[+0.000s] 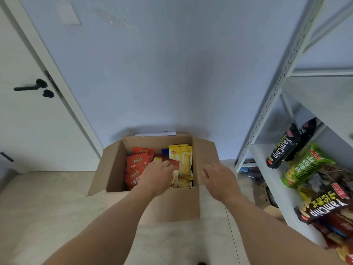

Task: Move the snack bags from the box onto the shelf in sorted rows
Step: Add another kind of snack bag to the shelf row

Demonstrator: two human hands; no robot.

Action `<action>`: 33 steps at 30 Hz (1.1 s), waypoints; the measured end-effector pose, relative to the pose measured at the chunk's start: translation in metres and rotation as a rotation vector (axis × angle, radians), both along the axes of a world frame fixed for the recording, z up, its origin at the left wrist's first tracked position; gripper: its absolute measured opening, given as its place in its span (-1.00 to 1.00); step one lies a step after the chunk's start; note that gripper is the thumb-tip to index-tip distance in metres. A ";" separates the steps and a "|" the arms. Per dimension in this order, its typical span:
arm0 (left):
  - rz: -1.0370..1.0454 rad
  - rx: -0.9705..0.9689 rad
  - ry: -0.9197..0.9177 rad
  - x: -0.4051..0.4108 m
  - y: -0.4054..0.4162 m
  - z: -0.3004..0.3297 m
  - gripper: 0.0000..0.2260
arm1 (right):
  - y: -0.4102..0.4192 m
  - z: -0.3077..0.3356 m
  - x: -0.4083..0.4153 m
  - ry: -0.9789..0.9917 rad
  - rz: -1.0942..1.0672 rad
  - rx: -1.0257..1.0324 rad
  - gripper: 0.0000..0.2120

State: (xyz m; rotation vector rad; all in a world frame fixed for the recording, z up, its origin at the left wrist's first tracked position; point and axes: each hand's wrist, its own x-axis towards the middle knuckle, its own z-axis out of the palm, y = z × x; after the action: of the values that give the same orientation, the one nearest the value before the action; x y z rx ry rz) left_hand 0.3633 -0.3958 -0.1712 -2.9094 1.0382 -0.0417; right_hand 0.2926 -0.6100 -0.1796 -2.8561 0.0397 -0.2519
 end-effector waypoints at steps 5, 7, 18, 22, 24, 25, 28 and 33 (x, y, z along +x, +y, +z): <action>0.128 -0.074 0.126 0.073 0.039 -0.050 -0.71 | 0.028 -0.050 0.083 0.138 -0.047 0.079 -0.79; 0.189 -0.084 0.188 0.106 0.050 -0.075 -0.71 | 0.036 -0.080 0.119 0.205 -0.068 0.134 -0.83; 0.408 -0.033 0.562 0.224 0.109 -0.228 -0.68 | 0.083 -0.234 0.232 0.589 -0.369 0.434 -0.61; 0.437 -0.073 0.733 0.249 0.106 -0.279 -0.62 | 0.095 -0.286 0.252 0.703 -0.598 0.637 -0.47; 0.470 -0.143 0.820 0.263 0.099 -0.304 -0.59 | 0.098 -0.312 0.259 0.747 -0.720 0.729 -0.37; 0.505 -0.192 0.859 0.270 0.095 -0.316 -0.59 | 0.098 -0.324 0.263 0.763 -0.773 0.768 -0.32; 0.596 -0.345 0.972 0.293 0.083 -0.354 -0.59 | 0.099 -0.363 0.270 0.806 -0.875 0.849 -0.26; 0.857 -0.688 1.141 0.334 0.060 -0.407 -0.56 | 0.097 -0.411 0.269 0.820 -0.899 0.934 -0.34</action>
State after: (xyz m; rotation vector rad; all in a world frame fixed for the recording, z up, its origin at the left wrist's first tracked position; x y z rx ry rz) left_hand 0.6977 -0.3360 -0.5784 -3.6341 -0.5303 1.7116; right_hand 0.5615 -0.5131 -0.5905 -1.6617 1.2191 0.6200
